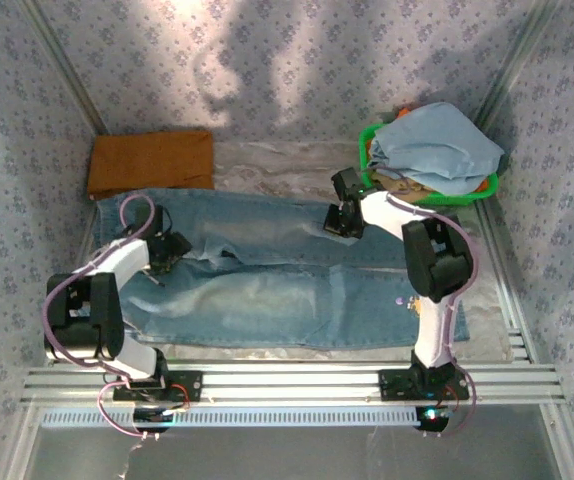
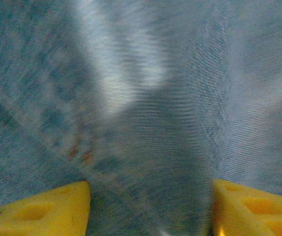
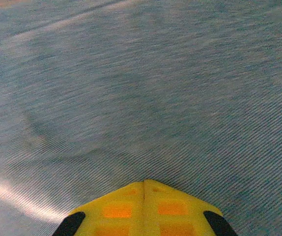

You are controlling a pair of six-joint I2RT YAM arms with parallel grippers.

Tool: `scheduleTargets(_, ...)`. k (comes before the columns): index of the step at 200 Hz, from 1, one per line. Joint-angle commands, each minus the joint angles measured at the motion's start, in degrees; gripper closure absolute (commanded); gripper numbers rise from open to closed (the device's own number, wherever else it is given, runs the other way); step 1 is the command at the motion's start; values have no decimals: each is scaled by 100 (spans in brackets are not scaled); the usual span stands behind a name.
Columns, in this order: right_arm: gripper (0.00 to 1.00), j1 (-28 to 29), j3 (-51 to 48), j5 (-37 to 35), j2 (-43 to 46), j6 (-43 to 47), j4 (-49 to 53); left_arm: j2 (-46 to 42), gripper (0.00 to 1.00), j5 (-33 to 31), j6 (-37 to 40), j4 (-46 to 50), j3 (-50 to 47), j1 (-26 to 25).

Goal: Fold and stack the trousers

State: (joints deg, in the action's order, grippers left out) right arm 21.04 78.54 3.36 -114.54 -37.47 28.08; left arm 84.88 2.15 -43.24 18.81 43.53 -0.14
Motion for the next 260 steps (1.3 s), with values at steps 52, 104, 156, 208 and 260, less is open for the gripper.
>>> scheduleTargets(52,93,-355,844,-681,-714,348,1004,-555,37,-329,-608,-472,-1033,845)
scheduleTargets(104,92,-38,1049,-644,80,626,1447,-1241,28,7,-289,362,-552,985)
scheduleTargets(156,90,268,-160,-555,1580,608,1414,-2186,26,163,-235,693,-209,408)
scheduleTargets(208,100,-643,-233,-1080,996,672,1209,-881,27,624,-284,-298,346,-112)
scheduleTargets(260,100,-864,-584,-1186,364,450,1160,488,32,699,-171,-960,562,-44)
